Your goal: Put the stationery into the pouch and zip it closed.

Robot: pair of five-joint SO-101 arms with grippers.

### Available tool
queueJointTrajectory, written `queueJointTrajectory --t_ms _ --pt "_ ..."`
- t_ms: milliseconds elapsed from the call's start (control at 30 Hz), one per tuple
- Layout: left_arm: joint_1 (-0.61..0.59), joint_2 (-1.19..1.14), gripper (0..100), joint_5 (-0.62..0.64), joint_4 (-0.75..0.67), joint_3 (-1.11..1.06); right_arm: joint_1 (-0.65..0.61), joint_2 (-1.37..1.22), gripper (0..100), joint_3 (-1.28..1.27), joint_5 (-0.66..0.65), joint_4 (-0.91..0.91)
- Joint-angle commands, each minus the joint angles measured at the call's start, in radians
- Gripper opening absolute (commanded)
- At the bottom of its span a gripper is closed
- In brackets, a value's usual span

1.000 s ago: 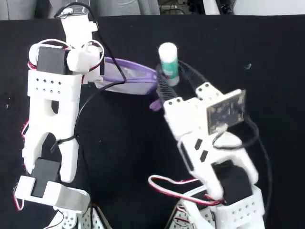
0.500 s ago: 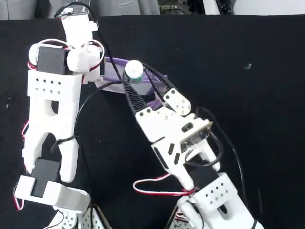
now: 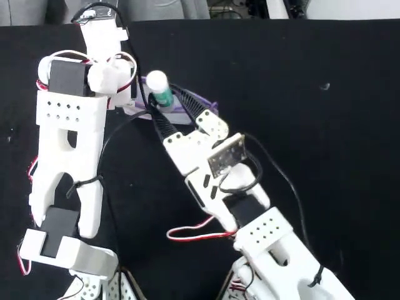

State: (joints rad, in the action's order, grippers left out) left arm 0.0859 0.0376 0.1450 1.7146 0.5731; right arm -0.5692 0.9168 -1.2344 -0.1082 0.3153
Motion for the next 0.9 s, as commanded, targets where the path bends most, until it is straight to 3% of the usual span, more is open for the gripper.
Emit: queueJointTrajectory --t_ms 0,433,700,867 --pt "-0.01 0.006 3 0.012 -0.026 0.013 0.043 -0.058 1.1 0.001 -0.008 0.003" --pt "-0.012 0.006 3 0.012 -0.025 0.013 0.106 -0.375 1.5 0.012 -0.015 0.31" --pt "-0.012 0.006 3 0.012 -0.026 0.013 0.103 -0.41 22.7 0.079 -0.008 0.206" --pt "-0.012 0.006 3 0.012 -0.028 0.013 0.103 -0.41 24.4 0.099 -0.015 0.158"
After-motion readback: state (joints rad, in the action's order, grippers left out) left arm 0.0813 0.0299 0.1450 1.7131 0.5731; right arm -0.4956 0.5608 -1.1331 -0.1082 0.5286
